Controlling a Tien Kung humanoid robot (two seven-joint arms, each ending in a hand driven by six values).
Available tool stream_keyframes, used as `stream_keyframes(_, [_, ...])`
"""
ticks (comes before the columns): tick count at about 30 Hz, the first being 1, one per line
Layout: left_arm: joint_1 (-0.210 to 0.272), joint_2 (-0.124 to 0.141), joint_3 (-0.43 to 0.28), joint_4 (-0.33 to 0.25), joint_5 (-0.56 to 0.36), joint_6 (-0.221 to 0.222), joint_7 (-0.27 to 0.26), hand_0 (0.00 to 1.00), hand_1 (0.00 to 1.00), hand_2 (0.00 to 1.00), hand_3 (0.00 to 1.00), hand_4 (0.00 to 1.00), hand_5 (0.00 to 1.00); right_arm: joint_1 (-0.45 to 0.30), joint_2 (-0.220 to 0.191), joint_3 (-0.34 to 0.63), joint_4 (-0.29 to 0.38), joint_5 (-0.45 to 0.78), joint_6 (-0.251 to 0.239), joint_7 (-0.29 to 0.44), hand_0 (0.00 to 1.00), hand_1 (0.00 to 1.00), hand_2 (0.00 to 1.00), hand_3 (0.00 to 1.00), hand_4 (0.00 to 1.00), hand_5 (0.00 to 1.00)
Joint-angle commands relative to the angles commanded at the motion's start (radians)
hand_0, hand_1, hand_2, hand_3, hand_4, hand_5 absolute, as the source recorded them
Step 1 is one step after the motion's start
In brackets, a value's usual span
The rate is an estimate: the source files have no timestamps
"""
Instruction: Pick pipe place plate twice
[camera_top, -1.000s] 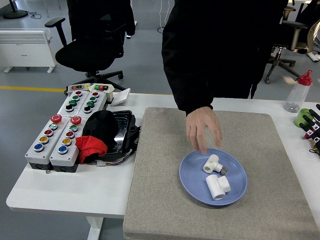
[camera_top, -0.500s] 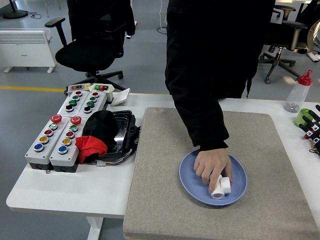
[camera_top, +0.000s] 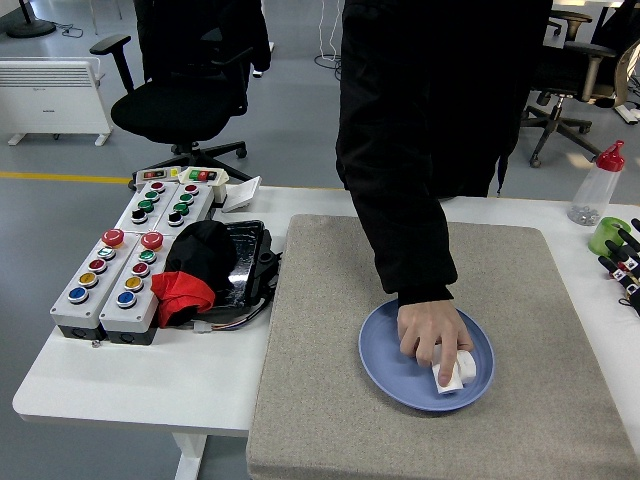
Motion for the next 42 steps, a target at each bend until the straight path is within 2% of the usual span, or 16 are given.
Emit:
stream_keyframes(8, [-0.001,0.001,0.004,0.002,-0.007,0.003,-0.003,0.67,0.656,0.677,0.616,0.486,0.998,0.0,0.0,0.012,0.001,-0.002,-0.002,0.004,0.871,0.826,0.878,0.822,0.609,0.614])
stream_keyframes(16, [-0.006,0.002,0.012,0.002,-0.017,0.004,-0.004,0.67,0.656,0.676,0.616,0.486,0.998,0.002,0.009,0.024,-0.001,0.02,-0.057,0.089,0.874,0.827,0.881,0.821,0.609,0.609])
stream_keyframes(42, [-0.011,0.002,0.016,0.001,-0.022,0.003,-0.004,0.669,0.656,0.677,0.616,0.485,0.998,-0.005,0.008,0.049,-0.005,-0.002,-0.067,0.097,0.884,0.839,0.914,0.832,0.604,0.59])
